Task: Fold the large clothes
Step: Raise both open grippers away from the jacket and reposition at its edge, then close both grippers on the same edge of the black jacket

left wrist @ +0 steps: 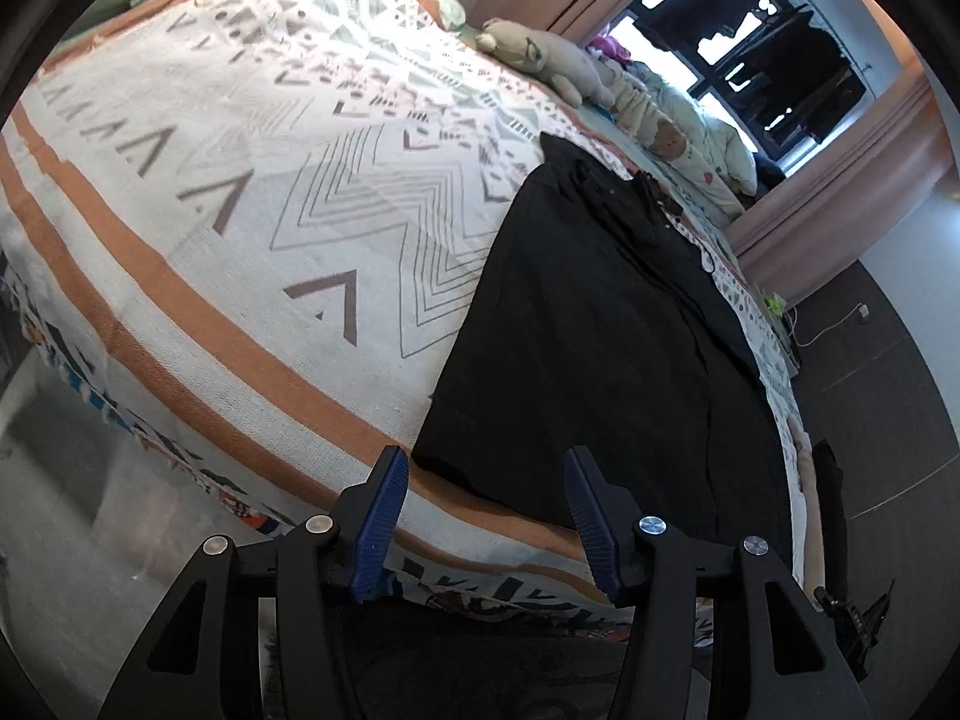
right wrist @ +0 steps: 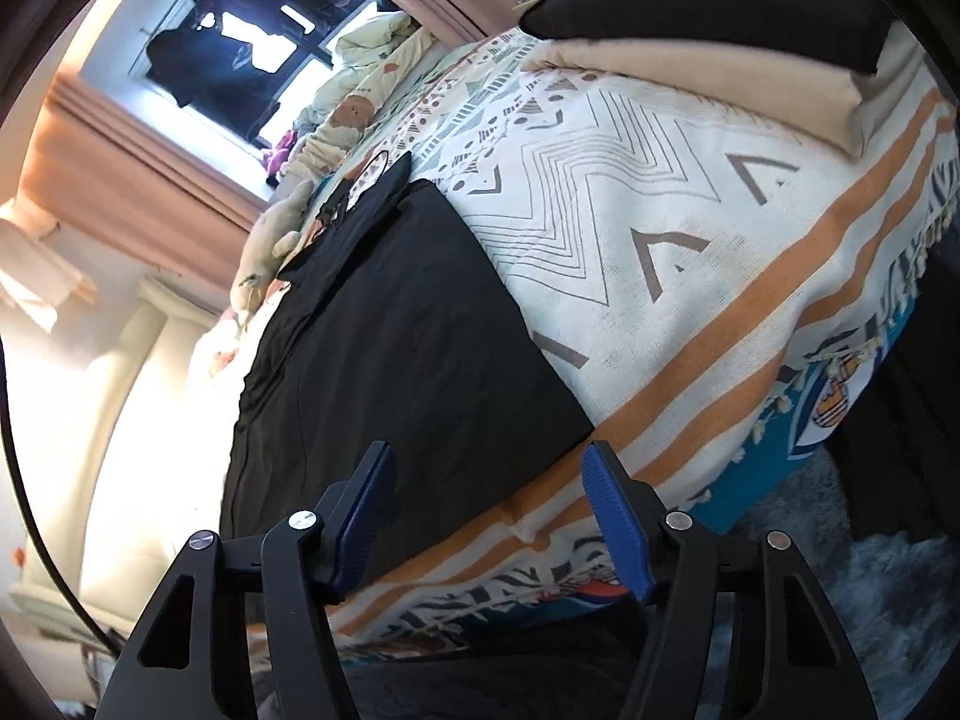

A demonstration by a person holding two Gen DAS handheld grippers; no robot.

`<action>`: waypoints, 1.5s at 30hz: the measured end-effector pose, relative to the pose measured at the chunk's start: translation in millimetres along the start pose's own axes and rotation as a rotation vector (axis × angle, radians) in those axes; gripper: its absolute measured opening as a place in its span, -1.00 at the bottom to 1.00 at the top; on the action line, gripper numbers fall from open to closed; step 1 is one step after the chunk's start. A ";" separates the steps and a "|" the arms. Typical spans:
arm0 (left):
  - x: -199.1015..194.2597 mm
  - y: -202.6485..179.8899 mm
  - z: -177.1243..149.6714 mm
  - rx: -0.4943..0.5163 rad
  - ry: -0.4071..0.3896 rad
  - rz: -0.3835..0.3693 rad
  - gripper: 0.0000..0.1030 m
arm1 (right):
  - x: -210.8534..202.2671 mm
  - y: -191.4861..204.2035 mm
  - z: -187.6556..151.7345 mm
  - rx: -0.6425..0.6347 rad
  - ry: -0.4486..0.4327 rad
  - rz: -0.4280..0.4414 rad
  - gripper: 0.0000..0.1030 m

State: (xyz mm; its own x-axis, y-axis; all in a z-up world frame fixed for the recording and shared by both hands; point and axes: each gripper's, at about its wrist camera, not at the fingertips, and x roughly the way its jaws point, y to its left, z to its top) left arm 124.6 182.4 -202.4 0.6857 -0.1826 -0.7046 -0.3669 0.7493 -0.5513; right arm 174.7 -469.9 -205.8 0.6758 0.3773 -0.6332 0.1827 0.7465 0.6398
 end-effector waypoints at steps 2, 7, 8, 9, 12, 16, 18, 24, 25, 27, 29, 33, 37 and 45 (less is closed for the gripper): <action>8.9 4.9 0.7 -0.009 0.016 0.004 0.08 | 6.1 -4.7 1.8 0.018 0.002 0.010 0.24; 19.8 14.8 0.3 -0.044 0.034 -0.018 0.08 | 20.7 -17.2 8.4 0.048 -0.002 0.031 0.24; 20.5 15.4 0.9 -0.047 0.034 -0.023 0.08 | 24.2 -19.4 9.8 0.053 -0.002 0.044 0.24; 21.2 15.1 1.7 -0.048 0.033 -0.025 0.08 | 28.0 -21.2 11.8 0.055 0.000 0.055 0.24; 24.0 17.0 4.8 -0.070 0.042 -0.050 0.08 | 37.6 -24.6 18.1 0.063 0.010 0.060 0.24; 23.7 21.9 1.5 -0.152 0.073 -0.157 0.08 | 42.6 -27.7 15.5 0.106 0.031 0.136 0.24; 17.6 23.7 -0.4 -0.187 0.054 -0.218 0.08 | 38.9 -28.8 10.9 0.122 0.035 0.188 0.24; 6.4 12.9 1.9 -0.179 0.034 -0.323 0.08 | 21.8 -15.8 8.9 0.113 -0.028 0.388 0.23; 7.8 11.0 2.1 -0.177 0.036 -0.313 0.08 | 22.6 -14.3 8.8 0.111 -0.029 0.384 0.23; 12.8 8.2 2.4 -0.166 0.041 -0.273 0.08 | 29.4 -12.3 7.9 0.109 -0.018 0.358 0.23; 17.2 7.8 0.9 -0.158 0.051 -0.238 0.08 | 35.7 -12.5 6.3 0.109 -0.005 0.333 0.24; 26.7 7.9 1.6 -0.168 0.049 -0.212 0.08 | 47.3 -12.8 7.1 0.112 0.005 0.314 0.24; 38.7 1.3 6.5 -0.140 0.052 -0.181 -0.15 | 60.5 -7.0 9.4 0.103 0.014 0.304 0.23; 61.5 -2.5 14.1 -0.157 0.069 -0.169 -0.79 | 85.1 -4.4 18.7 0.121 0.026 0.275 -0.34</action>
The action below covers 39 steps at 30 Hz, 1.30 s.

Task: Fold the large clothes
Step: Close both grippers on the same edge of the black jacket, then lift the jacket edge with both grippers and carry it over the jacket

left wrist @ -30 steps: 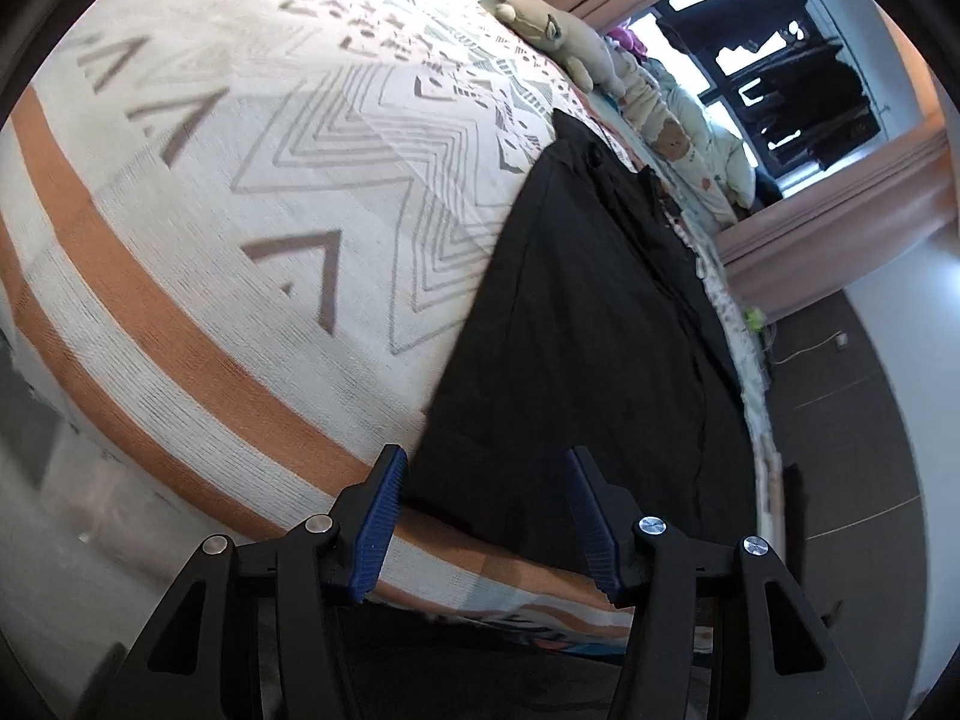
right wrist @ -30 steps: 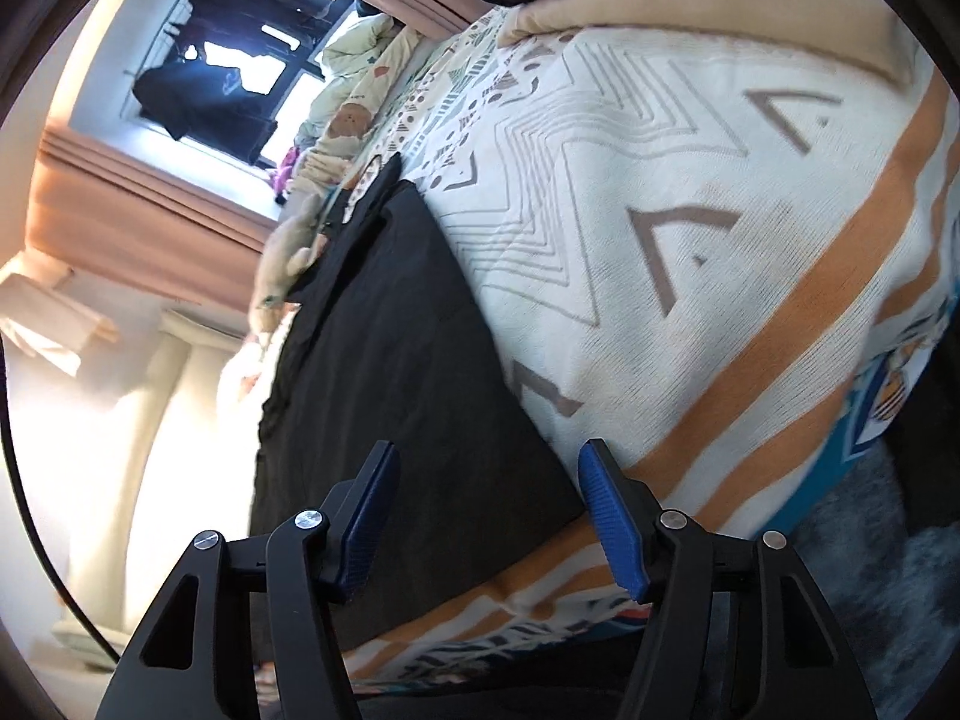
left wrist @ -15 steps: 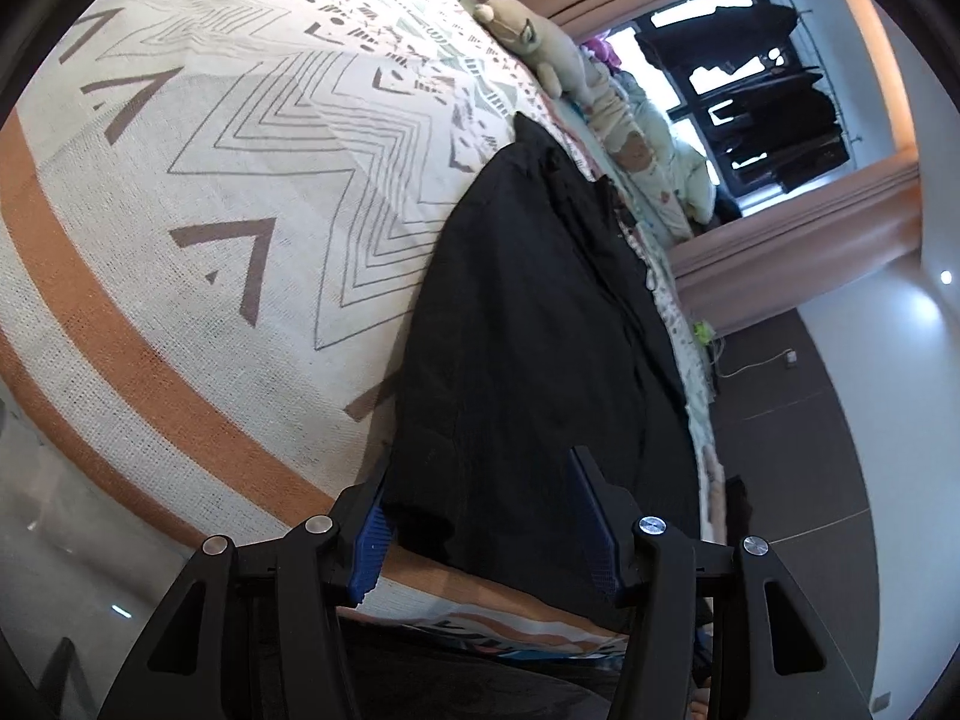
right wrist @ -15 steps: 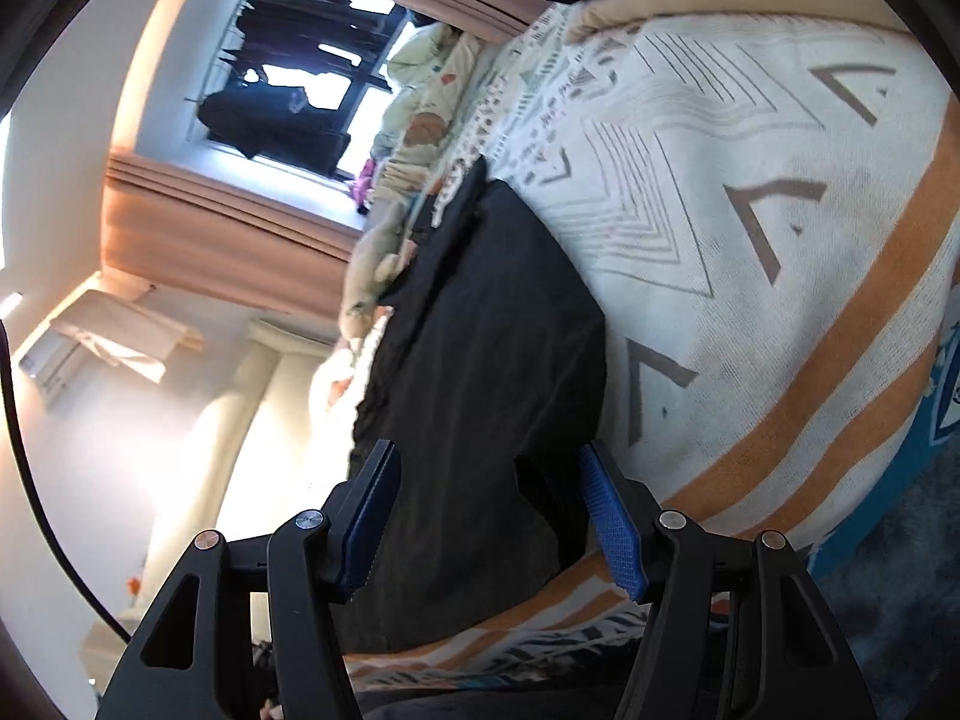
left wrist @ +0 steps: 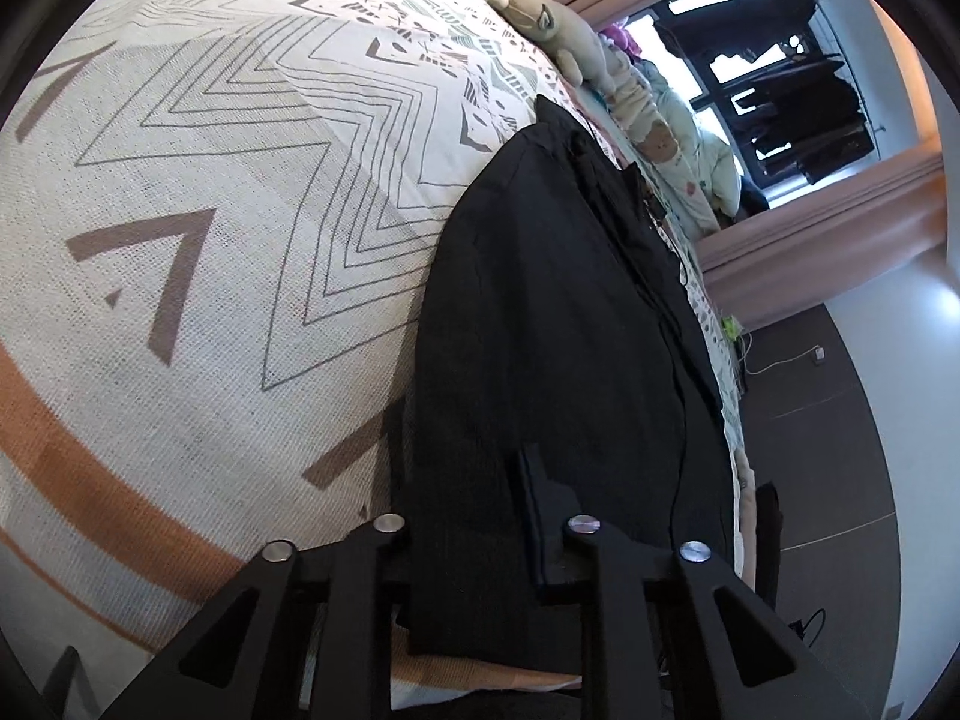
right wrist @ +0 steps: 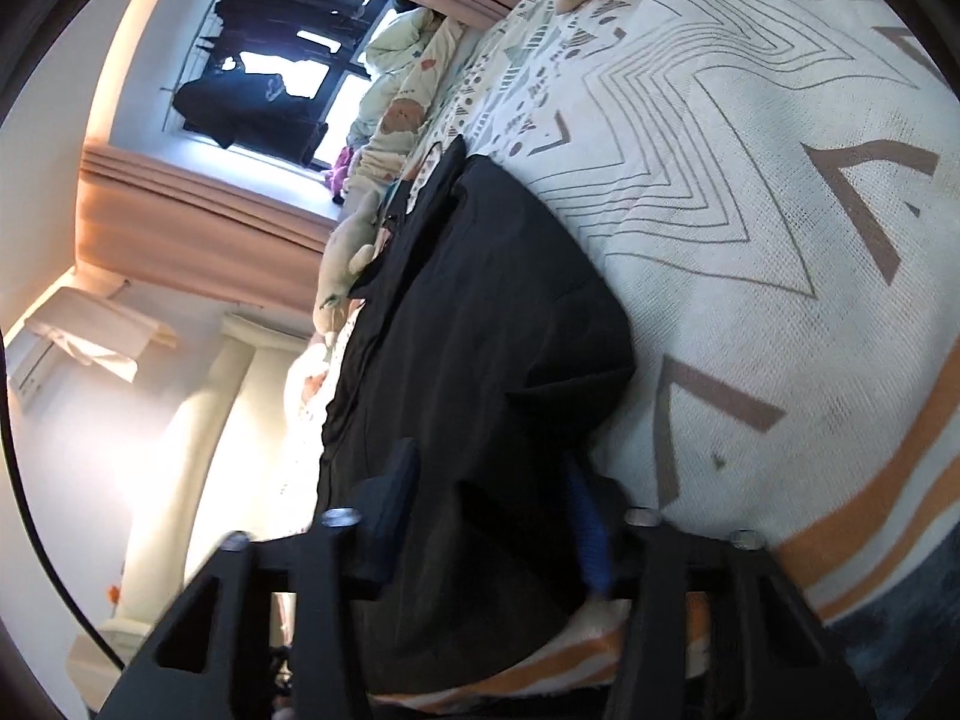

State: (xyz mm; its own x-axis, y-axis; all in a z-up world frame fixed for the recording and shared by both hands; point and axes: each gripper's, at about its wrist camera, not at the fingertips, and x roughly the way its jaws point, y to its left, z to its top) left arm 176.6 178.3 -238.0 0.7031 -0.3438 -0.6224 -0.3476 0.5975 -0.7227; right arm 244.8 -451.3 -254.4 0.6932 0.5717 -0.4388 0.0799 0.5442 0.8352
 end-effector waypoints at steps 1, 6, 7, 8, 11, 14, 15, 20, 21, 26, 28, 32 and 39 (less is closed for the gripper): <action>-0.2 0.7 0.1 -0.007 -0.005 0.004 -0.82 | 0.1 -2.7 1.4 0.011 0.000 -0.008 -0.63; -18.8 -1.6 0.6 -0.022 -0.076 -0.026 -0.95 | -13.0 -5.0 2.1 0.026 -0.023 0.006 -0.84; -24.6 -2.4 0.9 -0.028 -0.087 -0.044 -0.96 | -18.0 -3.1 1.8 0.022 -0.030 0.009 -0.86; -29.7 -4.8 0.7 -0.025 -0.098 -0.051 -0.96 | -25.3 -1.4 1.5 0.020 -0.040 0.016 -0.87; -42.8 -14.7 -2.2 -0.005 -0.125 -0.056 -0.97 | -46.4 0.4 -0.2 0.021 -0.075 0.036 -0.89; -54.0 -20.4 -6.1 0.007 -0.133 -0.070 -0.97 | -64.2 1.2 -4.4 0.020 -0.088 0.064 -0.89; -58.9 -21.5 -7.7 0.009 -0.138 -0.073 -0.97 | -69.3 1.8 -5.9 0.019 -0.094 0.072 -0.89; -87.1 -25.4 -11.3 0.005 -0.165 -0.102 -0.97 | -92.2 11.9 -10.5 0.011 -0.119 0.101 -0.90; -93.2 -26.1 -11.4 0.004 -0.172 -0.109 -0.97 | -95.4 15.4 -11.0 0.006 -0.123 0.108 -0.90; -123.4 -42.6 -13.0 0.006 -0.206 -0.134 -0.97 | -124.8 47.6 -12.0 -0.035 -0.156 0.160 -0.90; -137.1 -52.5 -12.9 0.011 -0.224 -0.145 -0.97 | -135.5 63.5 -13.0 -0.051 -0.167 0.162 -0.90; -165.8 -69.0 -10.6 0.013 -0.255 -0.169 -0.97 | -157.0 96.2 -14.7 -0.079 -0.183 0.179 -0.90; -217.3 -81.2 -14.0 -0.027 -0.277 -0.158 -0.97 | -200.2 137.2 -21.6 -0.104 -0.207 0.222 -0.90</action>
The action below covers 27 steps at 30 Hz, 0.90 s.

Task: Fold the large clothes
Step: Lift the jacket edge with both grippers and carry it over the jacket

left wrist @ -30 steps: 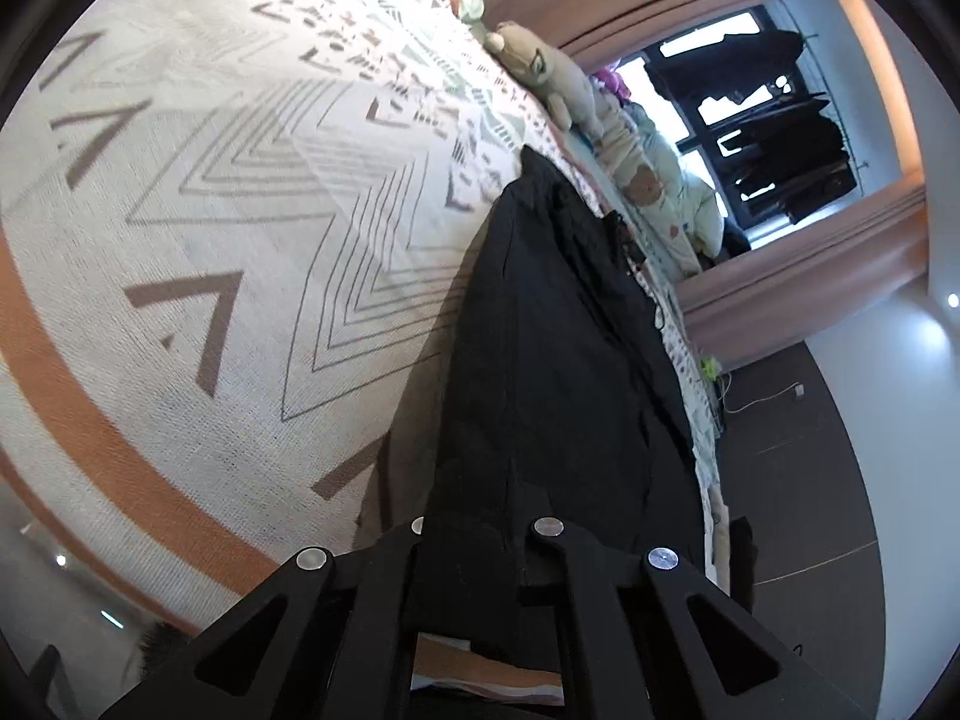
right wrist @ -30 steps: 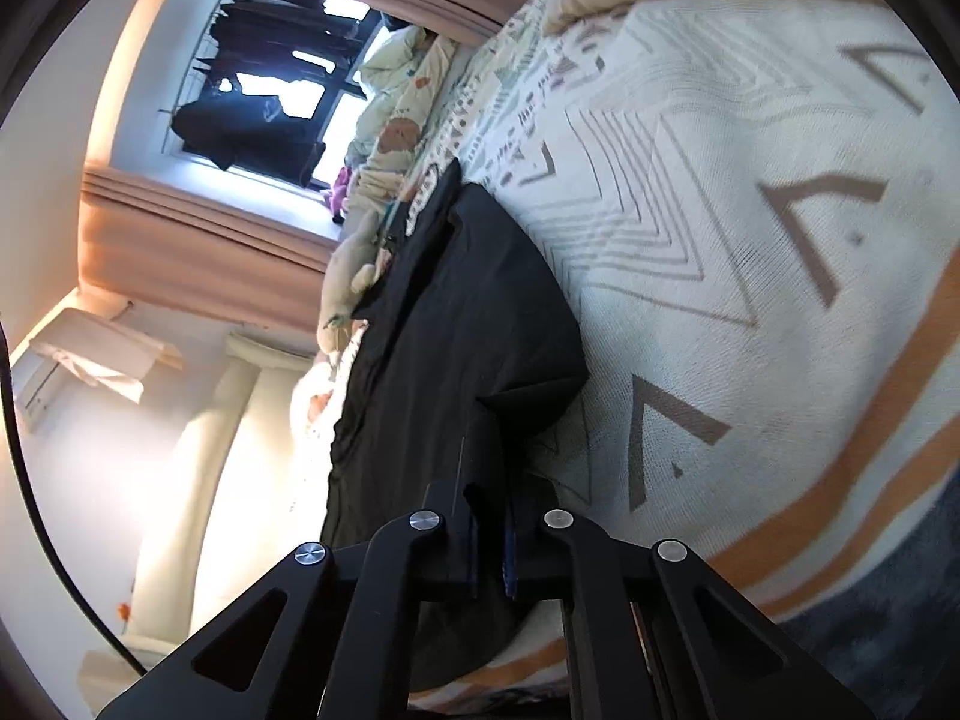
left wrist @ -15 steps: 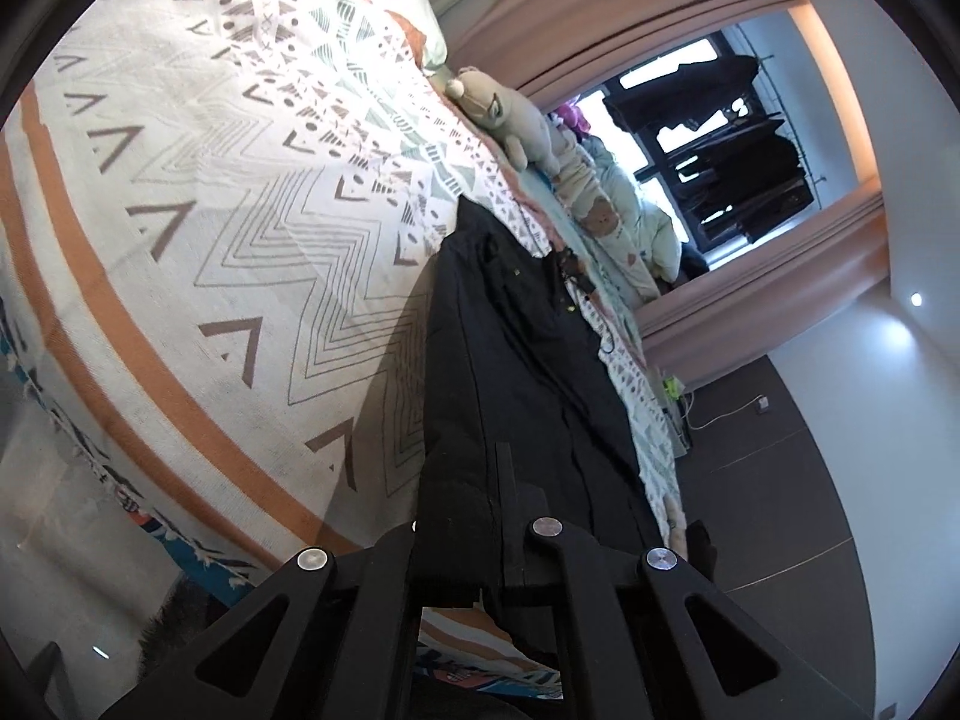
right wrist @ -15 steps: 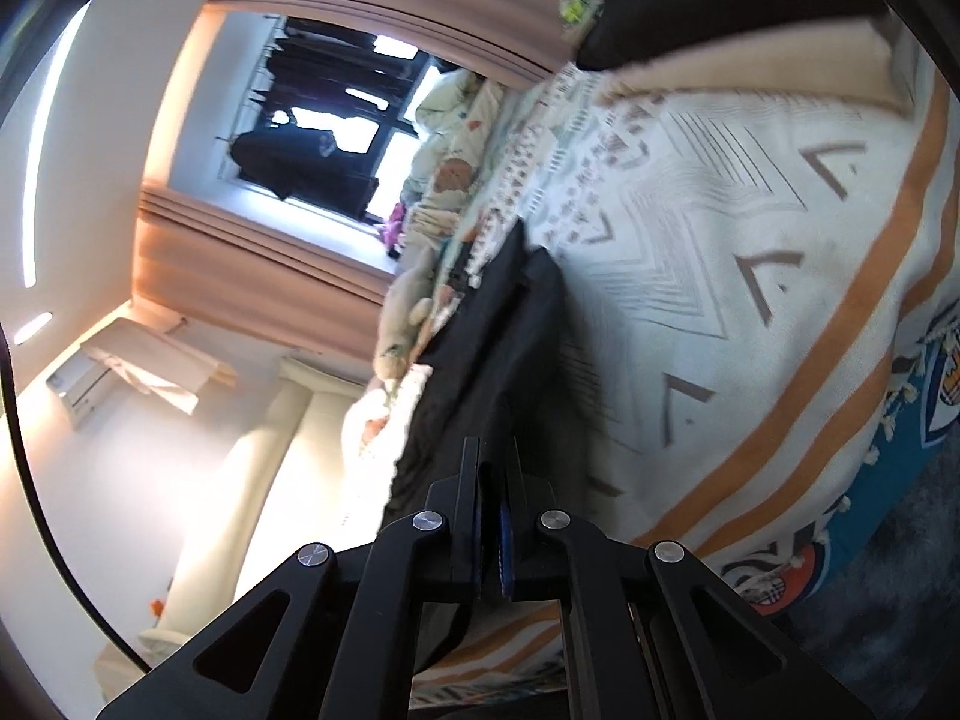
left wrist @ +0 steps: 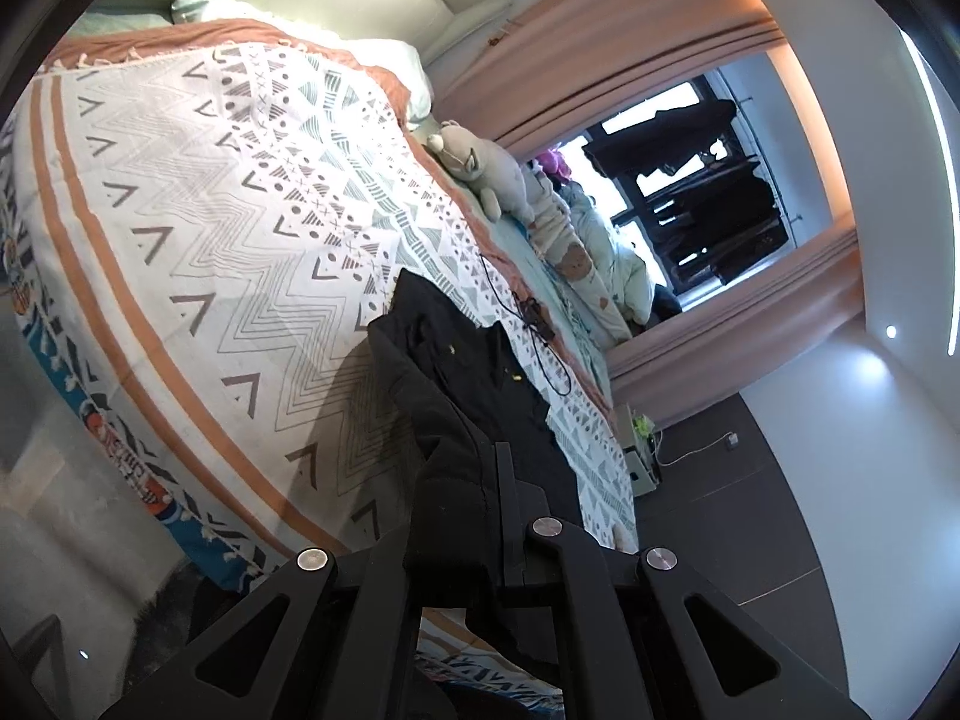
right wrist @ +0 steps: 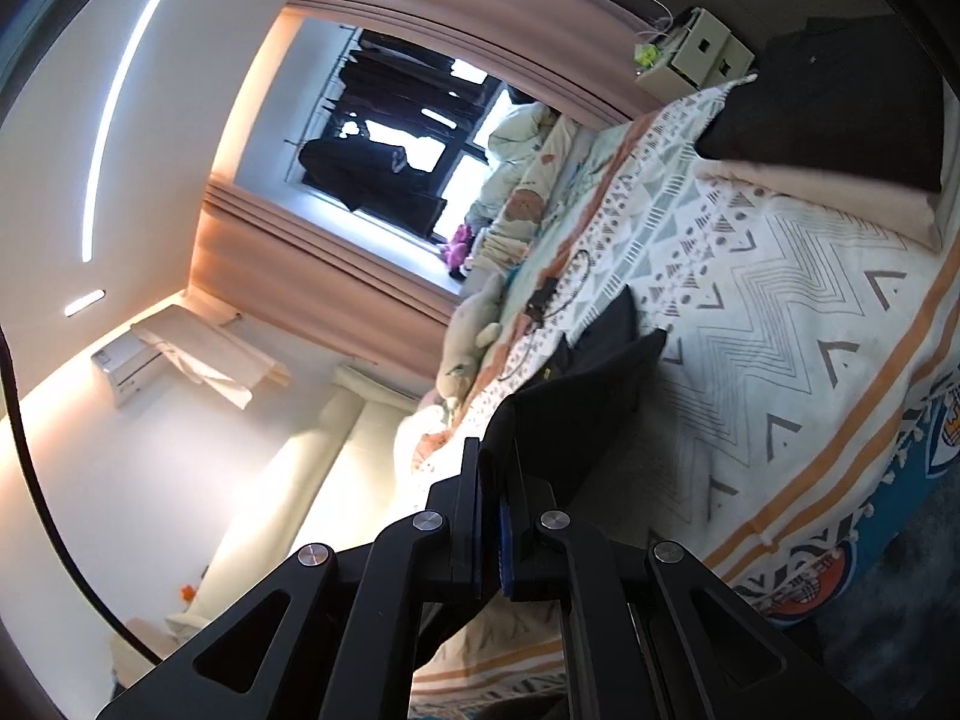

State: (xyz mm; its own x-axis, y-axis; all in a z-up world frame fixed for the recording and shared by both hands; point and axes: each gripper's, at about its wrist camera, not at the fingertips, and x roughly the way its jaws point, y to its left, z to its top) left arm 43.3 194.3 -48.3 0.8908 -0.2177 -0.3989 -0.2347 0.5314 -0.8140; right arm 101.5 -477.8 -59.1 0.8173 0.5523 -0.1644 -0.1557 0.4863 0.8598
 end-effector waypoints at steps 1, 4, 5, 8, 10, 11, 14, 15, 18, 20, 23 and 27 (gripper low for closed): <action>-5.4 -3.5 0.1 -0.002 0.002 -0.002 -0.97 | -2.3 4.1 -0.3 0.000 -0.004 0.003 -0.90; -23.1 -13.6 2.0 -0.003 -0.011 -0.011 -0.97 | -13.1 21.5 -0.4 0.009 -0.017 0.029 -0.90; -28.9 -15.6 1.8 -0.002 -0.019 -0.012 -0.97 | -16.9 27.0 -1.4 0.009 -0.019 0.038 -0.90; -44.5 -19.8 2.7 -0.014 -0.036 -0.023 -0.97 | -25.7 42.8 -1.9 -0.004 -0.031 0.058 -0.90; -52.4 -23.2 3.9 -0.015 -0.045 -0.031 -0.97 | -31.6 51.7 -1.8 -0.022 -0.046 0.066 -0.90; -55.2 -25.2 5.1 -0.012 -0.050 -0.032 -0.97 | -32.9 54.4 -1.7 -0.029 -0.052 0.071 -0.90; -56.4 -29.7 9.3 -0.008 -0.050 -0.036 -0.97 | -30.3 59.3 -0.2 -0.034 -0.057 0.080 -0.90; -54.7 -29.4 10.4 -0.009 -0.046 -0.035 -0.97 | -27.8 59.2 0.1 -0.033 -0.056 0.079 -0.90; -47.4 -25.9 11.9 -0.016 -0.037 -0.037 -0.97 | -16.8 55.5 3.1 -0.025 -0.046 0.075 -0.90; -41.7 -23.0 11.1 -0.019 -0.036 -0.033 -0.97 | -11.0 51.3 4.7 -0.025 -0.042 0.066 -0.90; -29.9 -17.8 12.9 -0.024 -0.030 -0.027 -0.97 | -0.3 44.7 8.3 -0.022 -0.027 0.049 -0.90; -4.7 -13.8 23.7 -0.048 -0.017 -0.033 -0.97 | 18.6 38.7 15.7 -0.023 -0.011 0.019 -0.90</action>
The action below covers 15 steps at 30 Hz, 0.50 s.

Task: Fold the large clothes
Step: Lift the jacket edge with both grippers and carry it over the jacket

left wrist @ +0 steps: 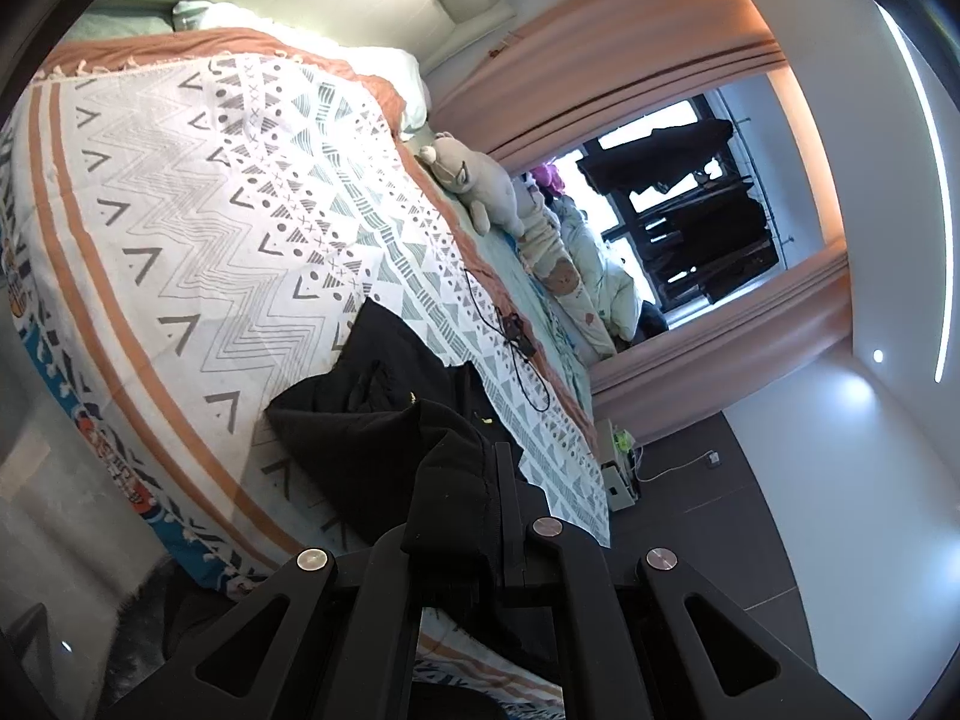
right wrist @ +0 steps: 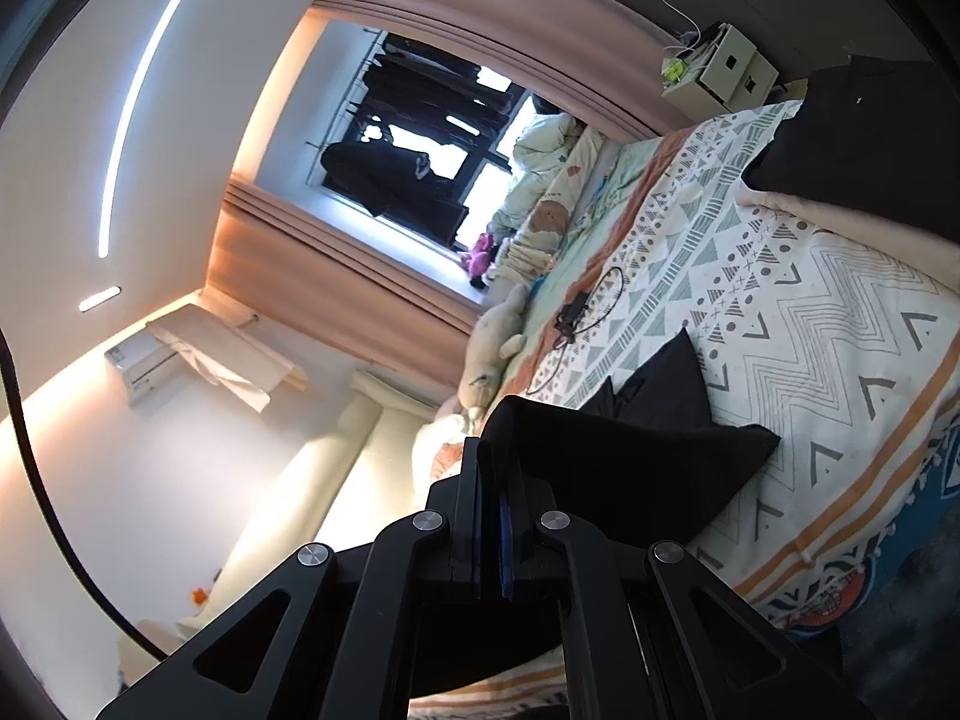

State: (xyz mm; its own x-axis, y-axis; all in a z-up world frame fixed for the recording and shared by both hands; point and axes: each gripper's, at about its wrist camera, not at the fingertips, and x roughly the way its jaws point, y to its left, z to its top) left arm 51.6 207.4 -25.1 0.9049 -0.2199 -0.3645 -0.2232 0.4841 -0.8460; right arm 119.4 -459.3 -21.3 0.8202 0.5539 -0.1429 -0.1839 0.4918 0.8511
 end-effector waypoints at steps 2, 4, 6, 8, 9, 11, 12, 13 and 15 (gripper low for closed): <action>10.8 -2.2 5.8 -0.004 -0.001 0.001 -0.97 | 10.9 -2.3 5.6 0.008 0.003 0.003 -0.90; 20.0 -6.8 14.2 -0.005 -0.007 -0.003 -0.97 | 22.4 -1.6 13.1 0.009 0.002 0.001 -0.90; 28.8 -15.4 23.8 -0.004 -0.015 -0.013 -0.97 | 34.9 1.6 22.4 0.006 -0.002 0.005 -0.90; 38.4 -26.7 34.2 0.001 -0.025 -0.023 -0.97 | 48.1 7.5 35.2 -0.003 -0.010 0.013 -0.90; 43.8 -33.0 40.4 0.004 -0.031 -0.028 -0.97 | 55.1 11.7 41.5 -0.007 -0.014 0.016 -0.90; 55.5 -44.5 54.3 0.005 -0.040 -0.040 -0.97 | 71.2 19.9 56.3 -0.014 -0.019 0.026 -0.90; 62.5 -50.7 61.9 0.005 -0.045 -0.046 -0.97 | 79.5 23.7 63.7 -0.018 -0.019 0.029 -0.90; 68.6 -55.5 68.4 0.008 -0.050 -0.051 -0.97 | 88.8 27.7 71.5 -0.023 -0.020 0.032 -0.90; 83.7 -64.6 82.2 0.009 -0.060 -0.049 -0.97 | 106.9 34.1 84.5 -0.036 -0.025 0.031 -0.90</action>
State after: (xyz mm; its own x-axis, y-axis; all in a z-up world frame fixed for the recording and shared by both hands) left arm 171.5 227.3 31.0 0.9349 -0.1923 -0.2984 -0.1749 0.4820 -0.8585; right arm 246.6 -440.1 35.1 0.8268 0.5529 -0.1039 -0.2285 0.4988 0.8361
